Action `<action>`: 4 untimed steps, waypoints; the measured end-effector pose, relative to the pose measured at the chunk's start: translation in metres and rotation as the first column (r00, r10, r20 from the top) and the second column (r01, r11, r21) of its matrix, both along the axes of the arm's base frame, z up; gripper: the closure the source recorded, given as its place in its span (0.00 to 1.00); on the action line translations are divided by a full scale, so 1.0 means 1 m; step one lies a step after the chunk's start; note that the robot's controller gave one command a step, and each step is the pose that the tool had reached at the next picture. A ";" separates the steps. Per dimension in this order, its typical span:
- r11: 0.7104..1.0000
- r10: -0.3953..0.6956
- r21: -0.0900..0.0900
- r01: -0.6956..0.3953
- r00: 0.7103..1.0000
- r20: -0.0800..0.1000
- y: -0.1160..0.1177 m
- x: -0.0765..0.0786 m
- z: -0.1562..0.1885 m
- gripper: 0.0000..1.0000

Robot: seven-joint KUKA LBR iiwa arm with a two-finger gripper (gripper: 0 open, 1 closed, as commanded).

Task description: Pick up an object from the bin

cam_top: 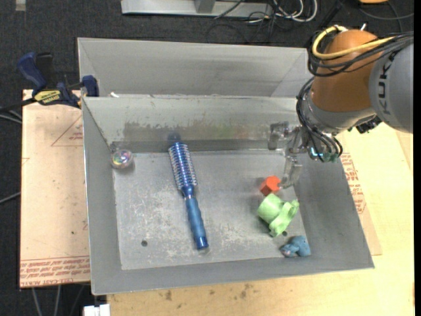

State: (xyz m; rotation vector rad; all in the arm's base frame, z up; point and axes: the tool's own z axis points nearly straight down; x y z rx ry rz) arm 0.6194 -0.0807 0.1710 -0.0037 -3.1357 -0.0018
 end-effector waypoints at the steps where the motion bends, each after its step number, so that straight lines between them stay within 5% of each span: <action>1: 0.810 0.587 0.002 -0.587 0.810 0.005 -0.008 -0.039 -0.103 0.00; 2: 0.676 0.737 -0.021 -0.737 0.675 0.023 -0.044 -0.132 -0.087 0.00; 3: 0.710 0.704 -0.006 -0.704 0.710 0.012 -0.038 -0.106 -0.100 0.00; 4: 0.805 0.593 -0.026 -0.592 0.804 0.036 -0.008 -0.128 -0.092 0.00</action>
Offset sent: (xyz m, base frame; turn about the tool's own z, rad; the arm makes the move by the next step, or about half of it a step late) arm -0.0381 -0.0083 -0.1010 -0.6296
